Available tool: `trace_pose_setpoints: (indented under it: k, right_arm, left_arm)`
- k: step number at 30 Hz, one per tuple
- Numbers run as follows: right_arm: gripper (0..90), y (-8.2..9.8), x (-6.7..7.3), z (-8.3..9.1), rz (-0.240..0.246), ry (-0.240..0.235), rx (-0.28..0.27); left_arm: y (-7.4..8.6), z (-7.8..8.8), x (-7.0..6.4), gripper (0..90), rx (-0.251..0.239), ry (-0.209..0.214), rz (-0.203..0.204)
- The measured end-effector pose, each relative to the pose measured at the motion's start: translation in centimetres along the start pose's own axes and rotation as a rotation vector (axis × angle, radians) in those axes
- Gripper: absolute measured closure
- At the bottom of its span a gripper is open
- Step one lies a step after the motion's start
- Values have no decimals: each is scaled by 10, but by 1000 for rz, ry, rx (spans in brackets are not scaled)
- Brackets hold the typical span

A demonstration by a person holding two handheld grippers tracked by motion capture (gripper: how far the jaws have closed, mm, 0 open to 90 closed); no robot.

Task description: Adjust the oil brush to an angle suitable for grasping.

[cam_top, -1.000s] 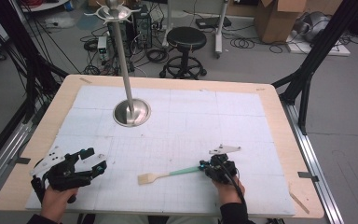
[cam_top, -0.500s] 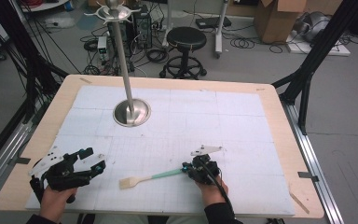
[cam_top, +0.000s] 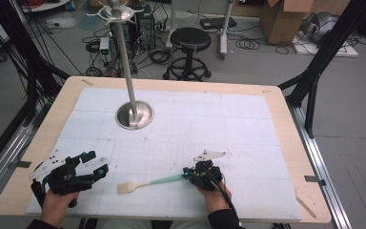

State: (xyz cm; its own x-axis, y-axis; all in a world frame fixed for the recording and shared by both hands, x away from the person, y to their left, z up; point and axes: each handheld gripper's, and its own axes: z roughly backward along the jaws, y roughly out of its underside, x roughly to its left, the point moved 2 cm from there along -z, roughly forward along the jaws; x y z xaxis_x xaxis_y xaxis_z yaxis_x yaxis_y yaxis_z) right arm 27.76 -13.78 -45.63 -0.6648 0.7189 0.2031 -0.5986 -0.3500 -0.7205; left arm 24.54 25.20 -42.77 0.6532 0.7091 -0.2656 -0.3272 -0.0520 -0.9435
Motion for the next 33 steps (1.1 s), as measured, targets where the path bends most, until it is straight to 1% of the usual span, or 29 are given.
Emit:
trace_pose_setpoints:
  k: [1,2,4,5,7,8,9,10,11,12,13,14,15,16,17,18,19,20,22,23,24,25,27,28,30,31,32,33]
  right_arm:
    - [874,0,0,0,0,0,0]
    - [865,-1,-2,5,3,-1,-27]
    - [858,-2,-5,12,16,2,-58]
    - [858,-2,-5,12,16,2,-58]
    - [850,-3,-8,23,23,8,-94]
    - [837,-4,-11,34,30,17,-122]
    - [837,-4,-11,34,30,17,-122]
    - [830,-4,-13,40,32,21,-136]
    - [800,-3,-16,51,38,30,-158]
    - [800,-3,-16,51,38,30,-158]
    - [783,-1,-19,59,40,40,-173]
    - [728,4,-24,71,39,59,-195]
    - [728,4,-24,71,39,59,-195]
    - [682,6,-27,78,34,73,-209]
    - [623,9,-31,84,28,90,-221]
    - [490,14,-38,96,18,135,-255]
    - [490,14,-38,96,18,135,-255]
    - [357,19,-44,107,3,190,-284]
    - [251,24,-50,117,-7,233,-314]
    - [251,24,-50,117,-7,233,-314]
    - [186,31,-54,127,-8,261,-346]
    - [186,31,-54,127,-8,261,-346]
    - [160,40,-57,139,-13,276,-370]
    - [160,40,-57,139,-13,276,-370]
    - [159,46,-57,148,-7,282,-385]
    - [159,46,-57,148,-7,282,-385]
    - [160,48,-56,152,-14,279,-398]
    - [159,49,-55,153,-18,276,-400]
  left_arm:
    - [0,0,0,193,0,0,0]
    - [0,0,0,193,1,2,-1]
    - [0,0,-1,193,2,5,-2]
    - [0,0,-1,193,2,5,-2]
    - [0,0,-2,193,5,11,-5]
    - [0,0,-2,193,6,13,-7]
    - [0,-1,-3,193,6,16,-7]
    - [0,-1,-3,193,9,22,-10]
    - [0,-1,-4,193,9,23,-11]
    - [0,-1,-4,193,8,27,-12]
    - [0,-1,-4,193,8,30,-11]
    - [0,-1,-5,193,8,33,-8]
    - [0,-1,-5,193,9,37,-13]
    - [-1,-1,-5,194,8,39,-11]
    - [-1,-2,-5,195,8,43,-12]
    - [-1,-2,-6,195,10,47,-15]
    - [-1,-2,-6,195,9,53,-15]
    - [-1,-3,-7,196,10,57,-19]
    - [-1,-3,-8,195,14,69,-25]
    - [-1,-3,-8,195,13,70,-26]
    - [-2,-4,-9,195,13,80,-32]
    - [-3,-4,-10,195,11,86,-32]
    - [-4,-3,-12,185,4,102,-38]
    - [-5,-3,-14,185,3,108,-43]
    - [-6,-3,-16,167,-8,116,-46]
    - [-7,-4,-17,167,-11,120,-44]
    - [-8,-5,-18,166,-15,139,-44]
    - [-8,-5,-19,167,-15,142,-42]
